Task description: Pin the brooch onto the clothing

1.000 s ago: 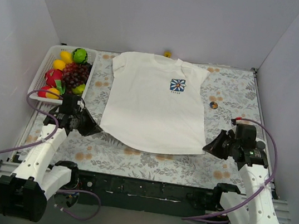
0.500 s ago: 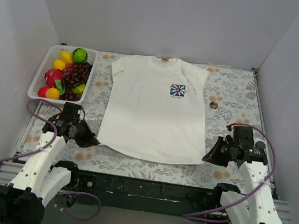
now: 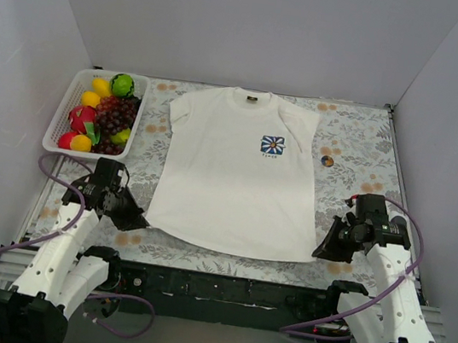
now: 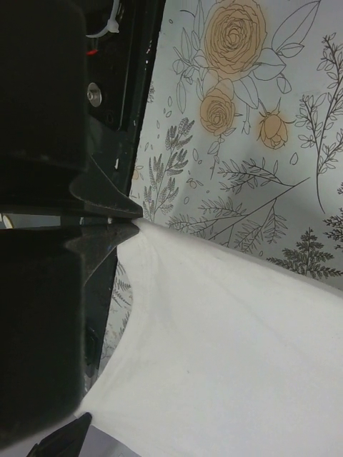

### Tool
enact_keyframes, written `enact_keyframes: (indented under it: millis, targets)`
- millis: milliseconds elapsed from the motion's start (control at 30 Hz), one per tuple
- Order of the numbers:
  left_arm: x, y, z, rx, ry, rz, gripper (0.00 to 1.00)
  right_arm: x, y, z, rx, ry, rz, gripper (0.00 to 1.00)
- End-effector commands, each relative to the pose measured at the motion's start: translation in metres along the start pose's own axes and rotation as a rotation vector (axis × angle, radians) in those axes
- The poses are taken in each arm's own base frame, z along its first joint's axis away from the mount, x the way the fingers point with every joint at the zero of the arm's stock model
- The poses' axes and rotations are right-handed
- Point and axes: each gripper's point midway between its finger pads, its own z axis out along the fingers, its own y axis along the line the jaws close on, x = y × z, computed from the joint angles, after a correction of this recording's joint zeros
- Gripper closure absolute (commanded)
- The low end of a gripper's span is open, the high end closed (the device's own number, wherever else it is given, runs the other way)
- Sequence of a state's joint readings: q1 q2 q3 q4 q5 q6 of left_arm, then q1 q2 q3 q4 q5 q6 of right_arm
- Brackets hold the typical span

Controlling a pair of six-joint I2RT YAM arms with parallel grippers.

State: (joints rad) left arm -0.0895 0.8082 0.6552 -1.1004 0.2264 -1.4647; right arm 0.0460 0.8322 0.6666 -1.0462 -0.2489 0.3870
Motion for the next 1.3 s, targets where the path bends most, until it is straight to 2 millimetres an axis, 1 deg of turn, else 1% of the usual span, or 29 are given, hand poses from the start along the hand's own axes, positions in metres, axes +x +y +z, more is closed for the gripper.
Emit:
enact_keyframes:
  millis: [0,233,533,700,1000,1033,1067,1100,1133,1167,1200,1233,1267]
  targets:
    - [-0.001,-0.003,-0.015,-0.007,-0.014,0.026,1.00,0.008,-0.001,-0.011,0.017,0.035,-0.020,0.99]
    - [0.008,-0.002,-0.024,0.002,0.005,0.008,1.00,0.010,-0.001,-0.011,0.014,0.046,-0.036,0.99]
    - [0.017,0.006,-0.033,-0.029,0.029,-0.004,1.00,0.015,0.006,-0.012,-0.021,0.082,-0.052,0.99]
    - [0.023,0.012,-0.035,-0.042,0.043,-0.003,1.00,0.018,0.007,-0.015,-0.019,0.107,-0.060,0.99]
    - [0.027,0.013,-0.036,-0.036,0.050,-0.011,1.00,0.020,0.008,-0.016,-0.018,0.127,-0.078,0.99]
    - [0.027,0.014,-0.036,-0.037,0.051,-0.008,1.00,0.021,0.009,-0.017,-0.022,0.130,-0.080,0.98]
    - [0.028,0.014,-0.037,-0.034,0.052,-0.003,1.00,0.022,0.011,-0.017,-0.037,0.139,-0.083,0.95]
    - [0.028,0.010,-0.039,-0.019,0.053,0.004,0.96,0.023,0.012,-0.018,-0.041,0.144,-0.084,0.83]
    - [0.028,0.009,-0.041,-0.013,0.050,0.013,0.81,0.023,0.013,-0.019,-0.046,0.149,-0.086,0.70]
    - [0.027,0.007,-0.043,0.002,0.045,0.016,0.62,0.025,0.016,-0.020,-0.062,0.158,-0.085,0.43]
    - [0.025,0.001,-0.048,0.028,0.033,0.026,0.46,0.024,0.018,-0.021,-0.070,0.159,-0.086,0.28]
    - [0.025,-0.002,-0.050,0.042,0.029,0.028,0.21,0.023,0.019,-0.022,-0.073,0.155,-0.089,0.15]
    - [0.023,-0.005,-0.052,0.054,0.018,0.037,0.10,0.023,0.019,-0.022,-0.074,0.153,-0.093,0.09]
